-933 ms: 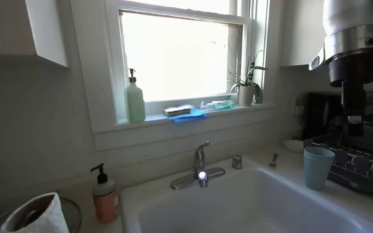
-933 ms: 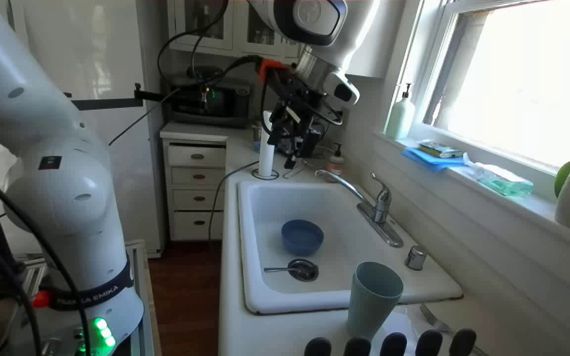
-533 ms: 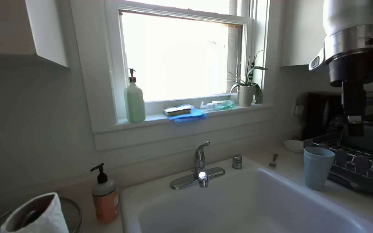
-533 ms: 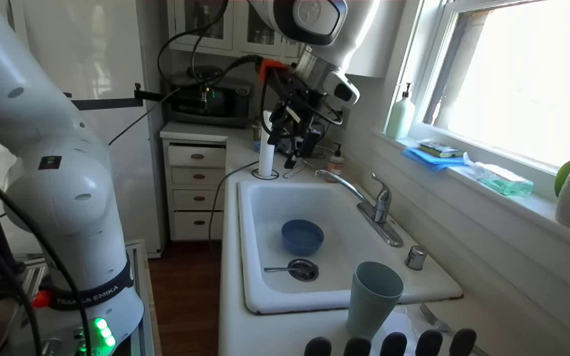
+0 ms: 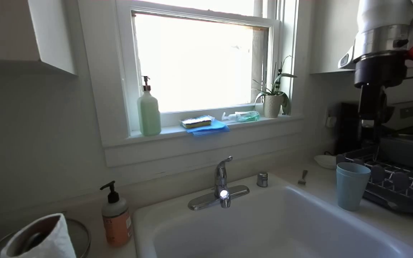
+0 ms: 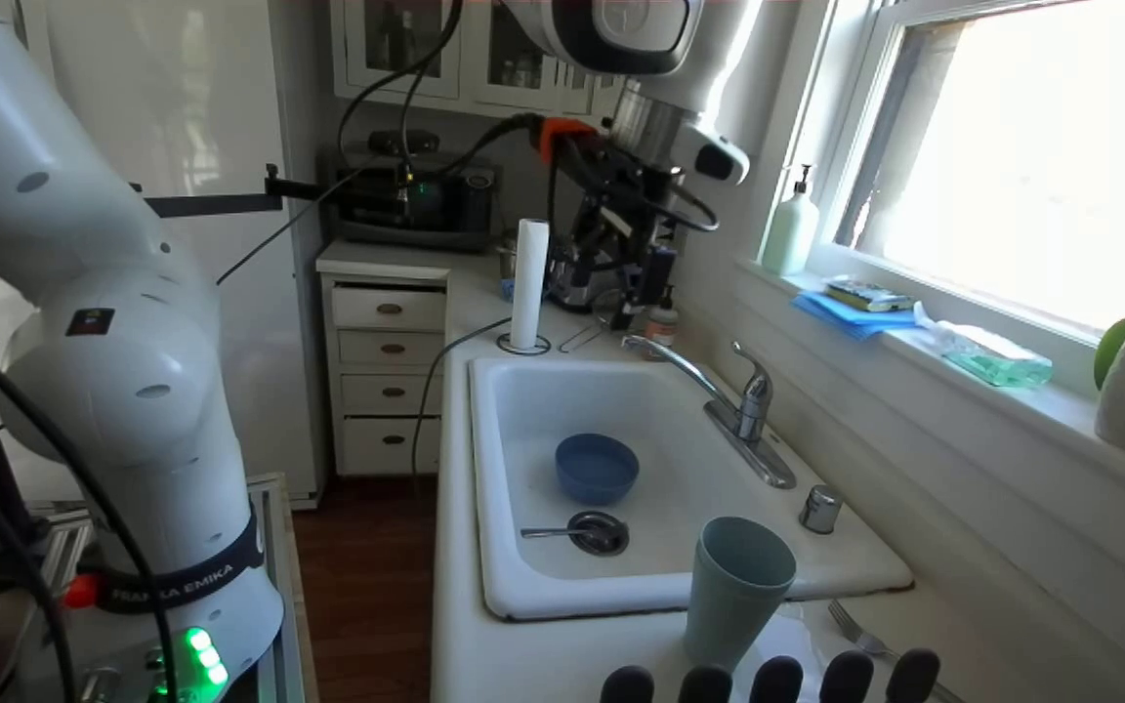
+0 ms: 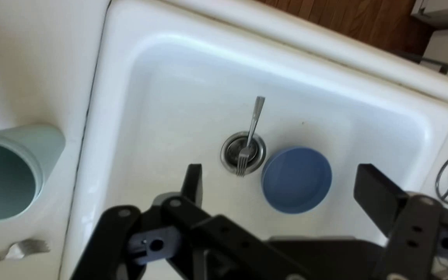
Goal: Put the bottle on the window seal upright
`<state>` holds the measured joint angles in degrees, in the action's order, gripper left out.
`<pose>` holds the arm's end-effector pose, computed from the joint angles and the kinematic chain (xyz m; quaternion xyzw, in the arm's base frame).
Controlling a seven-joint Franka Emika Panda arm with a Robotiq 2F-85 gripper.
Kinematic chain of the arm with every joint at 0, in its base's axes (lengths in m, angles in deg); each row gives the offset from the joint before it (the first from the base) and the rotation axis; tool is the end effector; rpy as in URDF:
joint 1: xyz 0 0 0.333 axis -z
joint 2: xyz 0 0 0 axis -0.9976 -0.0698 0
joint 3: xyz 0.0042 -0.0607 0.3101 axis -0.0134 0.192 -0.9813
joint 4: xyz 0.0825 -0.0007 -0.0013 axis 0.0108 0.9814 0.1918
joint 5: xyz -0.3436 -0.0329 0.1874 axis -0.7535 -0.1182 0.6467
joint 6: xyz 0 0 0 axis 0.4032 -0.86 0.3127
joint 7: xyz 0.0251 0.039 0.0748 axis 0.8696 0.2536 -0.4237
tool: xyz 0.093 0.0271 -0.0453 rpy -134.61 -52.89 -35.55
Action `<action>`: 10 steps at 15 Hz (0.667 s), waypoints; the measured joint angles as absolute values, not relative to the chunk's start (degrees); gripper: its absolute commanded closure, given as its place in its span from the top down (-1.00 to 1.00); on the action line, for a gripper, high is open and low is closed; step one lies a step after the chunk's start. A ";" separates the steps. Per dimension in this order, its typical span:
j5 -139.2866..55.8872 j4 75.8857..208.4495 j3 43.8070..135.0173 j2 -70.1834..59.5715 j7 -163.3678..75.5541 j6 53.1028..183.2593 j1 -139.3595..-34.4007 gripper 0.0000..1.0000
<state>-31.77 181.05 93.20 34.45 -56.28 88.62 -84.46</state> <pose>0.4195 -0.0633 0.5035 -0.9957 0.0244 0.0157 0.0882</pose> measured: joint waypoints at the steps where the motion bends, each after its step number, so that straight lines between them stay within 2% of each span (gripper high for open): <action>1: -32.85 179.96 93.19 33.87 -56.34 90.60 -84.11 1.00; 10: -42.83 166.47 89.52 21.51 -54.07 109.63 -83.89 1.00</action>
